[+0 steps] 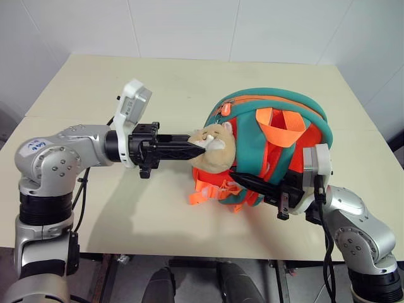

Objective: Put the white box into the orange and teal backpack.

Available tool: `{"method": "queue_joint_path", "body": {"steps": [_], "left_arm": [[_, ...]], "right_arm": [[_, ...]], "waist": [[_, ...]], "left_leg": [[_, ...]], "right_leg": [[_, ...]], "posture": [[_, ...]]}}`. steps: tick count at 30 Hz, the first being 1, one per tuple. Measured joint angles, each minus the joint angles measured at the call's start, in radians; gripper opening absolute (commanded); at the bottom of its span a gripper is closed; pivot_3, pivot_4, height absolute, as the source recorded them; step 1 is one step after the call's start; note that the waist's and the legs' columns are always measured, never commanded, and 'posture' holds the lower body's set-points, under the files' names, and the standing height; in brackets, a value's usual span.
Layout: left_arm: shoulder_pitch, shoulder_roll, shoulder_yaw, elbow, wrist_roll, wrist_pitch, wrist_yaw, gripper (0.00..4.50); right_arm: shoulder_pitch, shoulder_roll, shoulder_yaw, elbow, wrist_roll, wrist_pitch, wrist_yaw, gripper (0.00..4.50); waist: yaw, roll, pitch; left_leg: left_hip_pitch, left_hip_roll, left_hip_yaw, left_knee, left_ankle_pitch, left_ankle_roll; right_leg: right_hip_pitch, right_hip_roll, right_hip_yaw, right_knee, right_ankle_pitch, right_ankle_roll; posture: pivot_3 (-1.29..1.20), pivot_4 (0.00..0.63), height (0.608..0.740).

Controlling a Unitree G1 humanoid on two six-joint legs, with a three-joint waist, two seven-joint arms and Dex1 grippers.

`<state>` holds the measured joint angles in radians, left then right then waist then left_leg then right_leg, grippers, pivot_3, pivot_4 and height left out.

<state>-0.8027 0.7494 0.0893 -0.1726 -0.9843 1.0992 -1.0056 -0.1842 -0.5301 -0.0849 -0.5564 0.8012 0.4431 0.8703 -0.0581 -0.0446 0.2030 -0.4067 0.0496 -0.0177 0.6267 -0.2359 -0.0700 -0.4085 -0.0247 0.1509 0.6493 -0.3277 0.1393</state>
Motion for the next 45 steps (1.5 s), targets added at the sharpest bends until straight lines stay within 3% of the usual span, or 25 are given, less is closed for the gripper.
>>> {"method": "queue_joint_path", "body": {"steps": [7,15,24,35,43,44,45], "left_arm": [[-0.097,0.140,-0.072,0.139,0.110,-0.061,-0.182,0.33],[-0.199,0.185,-0.173,0.382,0.288,-0.194,-0.377,0.33],[-0.250,0.153,-0.310,0.610,0.485,-0.344,-0.496,0.33],[-0.193,0.096,-0.463,0.652,0.636,-0.467,-0.497,0.33],[-0.161,0.055,-0.473,0.648,0.657,-0.524,-0.496,0.33],[-0.161,0.049,-0.465,0.649,0.657,-0.528,-0.496,0.67],[-0.160,0.043,-0.451,0.650,0.656,-0.531,-0.495,1.03]], "right_arm": [[0.042,0.019,-0.022,-0.028,0.013,-0.028,-0.027,0.00],[0.085,0.024,-0.042,-0.039,0.017,-0.034,-0.043,0.00],[0.114,0.022,-0.043,-0.062,0.023,-0.039,-0.046,0.00],[0.114,-0.003,-0.043,-0.063,0.033,-0.032,-0.049,0.00],[0.094,-0.063,-0.043,-0.062,0.031,-0.007,-0.049,0.00],[0.085,-0.077,-0.043,-0.062,0.030,0.005,-0.053,0.00],[0.075,-0.109,-0.043,-0.062,0.031,0.035,-0.062,0.35]], "waist": [[0.000,0.000,0.000],[0.001,0.000,0.000],[0.001,0.000,0.000],[0.002,0.000,0.000],[0.002,0.000,0.000],[0.002,0.000,0.000],[0.002,0.000,0.000]], "left_leg": [[0.000,0.000,0.000,-0.003,0.000,0.000],[0.000,0.000,0.001,-0.006,0.000,0.000],[0.000,0.000,0.001,-0.007,0.000,0.000],[0.000,0.000,0.001,-0.005,0.000,0.000],[0.000,0.000,0.001,-0.004,0.000,0.000],[0.000,0.000,0.001,-0.003,0.000,0.000],[0.000,0.000,0.001,-0.003,0.000,0.000]], "right_leg": [[0.000,0.000,0.000,-0.003,0.000,0.000],[-0.001,0.000,0.000,-0.004,-0.001,-0.002],[-0.001,0.000,0.000,-0.004,-0.002,-0.002],[-0.001,0.000,0.000,-0.002,-0.001,-0.001],[-0.001,0.000,0.000,-0.001,-0.001,-0.001],[-0.001,0.000,0.000,-0.001,-0.001,-0.001],[-0.001,0.000,0.000,-0.001,-0.001,-0.001]], "posture": [[0.00,0.150,0.740],[0.00,0.150,0.740],[0.00,0.150,0.740],[0.00,0.150,0.740],[0.00,0.150,0.740],[0.00,0.150,0.740],[0.00,0.150,0.740]]}}
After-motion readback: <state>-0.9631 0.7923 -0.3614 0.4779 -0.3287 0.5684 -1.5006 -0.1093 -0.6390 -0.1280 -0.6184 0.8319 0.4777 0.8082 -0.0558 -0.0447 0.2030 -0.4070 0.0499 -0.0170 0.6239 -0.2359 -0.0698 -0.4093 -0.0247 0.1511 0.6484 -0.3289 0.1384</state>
